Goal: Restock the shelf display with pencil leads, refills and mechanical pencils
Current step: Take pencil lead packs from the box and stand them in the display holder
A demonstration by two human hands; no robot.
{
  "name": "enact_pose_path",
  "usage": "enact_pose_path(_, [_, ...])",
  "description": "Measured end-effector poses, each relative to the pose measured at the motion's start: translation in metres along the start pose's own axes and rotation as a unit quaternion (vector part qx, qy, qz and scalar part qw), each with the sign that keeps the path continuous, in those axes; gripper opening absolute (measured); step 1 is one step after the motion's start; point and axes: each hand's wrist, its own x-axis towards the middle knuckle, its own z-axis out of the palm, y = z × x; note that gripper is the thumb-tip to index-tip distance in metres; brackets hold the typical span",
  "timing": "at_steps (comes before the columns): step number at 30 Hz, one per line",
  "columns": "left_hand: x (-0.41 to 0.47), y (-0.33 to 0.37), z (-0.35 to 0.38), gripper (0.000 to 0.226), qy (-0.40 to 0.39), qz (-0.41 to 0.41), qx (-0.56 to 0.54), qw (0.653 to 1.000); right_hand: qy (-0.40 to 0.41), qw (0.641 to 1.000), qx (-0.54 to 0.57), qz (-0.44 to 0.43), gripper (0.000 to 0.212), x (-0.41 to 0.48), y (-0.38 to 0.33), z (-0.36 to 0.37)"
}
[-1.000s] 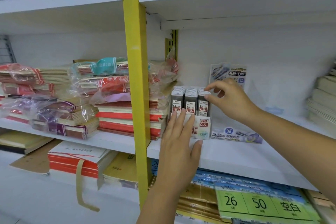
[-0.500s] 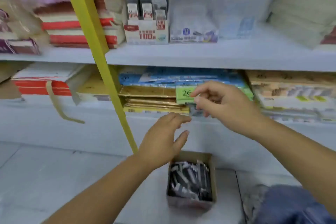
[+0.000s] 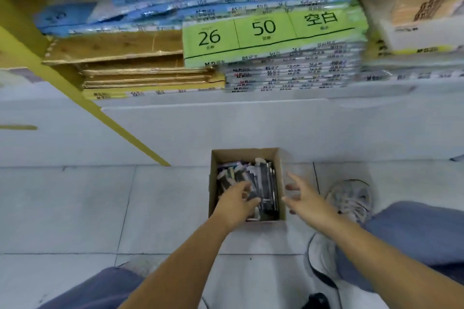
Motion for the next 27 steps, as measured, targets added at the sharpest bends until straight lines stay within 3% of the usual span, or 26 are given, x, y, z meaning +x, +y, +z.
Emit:
enact_pose_path(6, [0.042,0.007,0.017,0.065,0.000,-0.009,-0.038,0.999,-0.035,0.987,0.153,0.036,0.049,0.008,0.014,0.002])
enact_pose_path(11, [0.056,0.011,0.019,0.069,0.050,-0.029,-0.003,0.998,-0.036,0.985,0.168,0.019,0.045,0.011,0.025,0.004])
enact_pose_path(20, [0.056,0.013,0.013,0.040,-0.008,-0.082,-0.071,0.994,-0.044,0.980,0.196,0.005,0.047,0.011,0.034,0.004])
enact_pose_path(27, [0.061,0.023,0.018,0.058,-0.048,-0.082,-0.091,0.991,-0.043,0.977,0.208,0.009,0.052,0.010,0.031,0.003])
